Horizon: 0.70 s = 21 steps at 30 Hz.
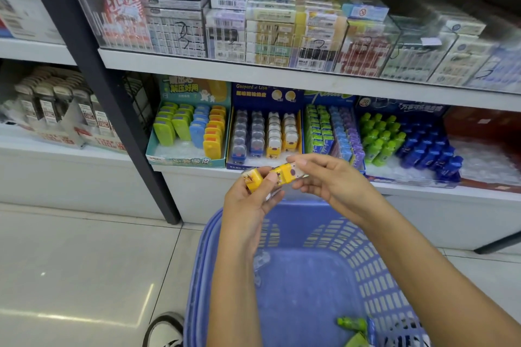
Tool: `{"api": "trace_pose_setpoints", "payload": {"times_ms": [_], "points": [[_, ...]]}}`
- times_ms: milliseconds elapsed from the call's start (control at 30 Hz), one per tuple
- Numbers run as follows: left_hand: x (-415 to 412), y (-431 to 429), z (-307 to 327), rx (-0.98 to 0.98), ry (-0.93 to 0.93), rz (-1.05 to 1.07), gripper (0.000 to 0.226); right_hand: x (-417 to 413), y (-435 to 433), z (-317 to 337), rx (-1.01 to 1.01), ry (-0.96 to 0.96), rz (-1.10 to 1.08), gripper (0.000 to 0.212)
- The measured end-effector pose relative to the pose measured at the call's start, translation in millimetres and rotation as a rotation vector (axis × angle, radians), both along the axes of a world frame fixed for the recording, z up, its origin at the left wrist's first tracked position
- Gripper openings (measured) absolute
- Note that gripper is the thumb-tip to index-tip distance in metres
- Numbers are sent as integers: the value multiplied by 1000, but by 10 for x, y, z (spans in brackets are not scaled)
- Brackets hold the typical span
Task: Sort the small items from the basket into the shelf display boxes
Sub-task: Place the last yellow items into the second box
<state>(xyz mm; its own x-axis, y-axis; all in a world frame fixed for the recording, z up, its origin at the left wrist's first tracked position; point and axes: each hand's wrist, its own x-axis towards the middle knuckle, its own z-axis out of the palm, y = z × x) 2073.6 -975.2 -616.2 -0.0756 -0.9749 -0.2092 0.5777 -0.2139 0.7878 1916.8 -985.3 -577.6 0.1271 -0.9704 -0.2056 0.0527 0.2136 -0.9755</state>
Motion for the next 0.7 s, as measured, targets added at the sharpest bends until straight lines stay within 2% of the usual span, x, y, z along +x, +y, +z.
{"api": "trace_pose_setpoints", "payload": {"times_ms": [67,167,200,267,333,400,567,700], "points": [[-44,-5,-2,-34,-30,16,7,-11,-41,13,33,0,-33,22],[-124,-25,-12,-36,-39,51,10,-23,-157,91,-73,110,-107,11],[-139,-26,-21,-18,-39,68,9,-36,-209,131,-140,200,-132,12],[-149,-25,-59,22,-57,88,4,-76,-347,189,-313,511,-187,14],[-141,-24,-102,57,-108,95,15,-110,-501,210,-478,863,-191,17],[-129,-32,-117,101,-157,94,24,-125,-647,168,-551,1076,-129,21],[-120,-109,-118,223,-126,139,28,-123,-836,-20,-557,1152,-17,19],[-102,-129,-192,256,-299,130,39,-134,-862,-90,-566,1145,-46,18]]}}
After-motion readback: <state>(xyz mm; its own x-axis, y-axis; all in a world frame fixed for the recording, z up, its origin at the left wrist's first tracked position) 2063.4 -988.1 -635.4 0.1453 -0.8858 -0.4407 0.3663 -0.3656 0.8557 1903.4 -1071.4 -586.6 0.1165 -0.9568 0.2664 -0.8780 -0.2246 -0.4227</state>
